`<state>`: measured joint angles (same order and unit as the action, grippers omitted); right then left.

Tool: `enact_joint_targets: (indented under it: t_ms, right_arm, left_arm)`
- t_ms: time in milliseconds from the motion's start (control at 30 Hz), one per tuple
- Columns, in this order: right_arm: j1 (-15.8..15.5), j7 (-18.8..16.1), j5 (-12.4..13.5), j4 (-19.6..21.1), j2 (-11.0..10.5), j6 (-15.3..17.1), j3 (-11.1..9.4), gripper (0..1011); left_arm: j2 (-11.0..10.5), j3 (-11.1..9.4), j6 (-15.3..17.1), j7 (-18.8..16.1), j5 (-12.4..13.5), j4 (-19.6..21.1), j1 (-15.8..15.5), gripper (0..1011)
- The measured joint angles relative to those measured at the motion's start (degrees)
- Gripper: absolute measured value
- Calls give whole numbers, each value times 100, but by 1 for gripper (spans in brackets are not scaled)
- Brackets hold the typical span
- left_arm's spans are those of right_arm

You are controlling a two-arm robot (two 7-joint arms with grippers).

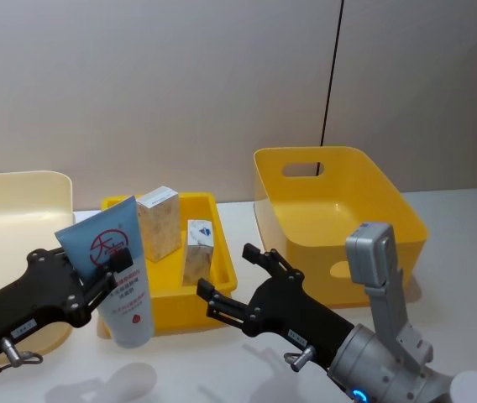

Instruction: Bimanual collaborative sorting of washing and personal care products

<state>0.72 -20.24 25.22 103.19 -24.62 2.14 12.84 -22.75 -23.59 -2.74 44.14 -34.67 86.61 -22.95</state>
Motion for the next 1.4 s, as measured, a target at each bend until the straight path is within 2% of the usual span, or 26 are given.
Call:
enact_joint_targets:
  t_ms: [267,467,800,1033,1400]
  right_arm:
    - [199,-667,357,-15,-267,228,123,1001]
    - [401,-921,399,-99,-368,384,308,1001]
    - [704,-924,183,-271,-342,474,623,1001]
    - [919,-794,-34,-438,-242,467,854,1001]
    - [1295,-838,-227,-812,-64,339,1204,1001]
  left_arm:
    - [-5,-5,-5,7,4,0,0,226]
    - [-5,-9,-5,10,4,0,0,226]
    - [-5,-11,-5,11,4,0,0,226]
    - [-5,-11,-5,11,4,0,0,226]
    - [-5,-10,-5,10,3,0,0,226]
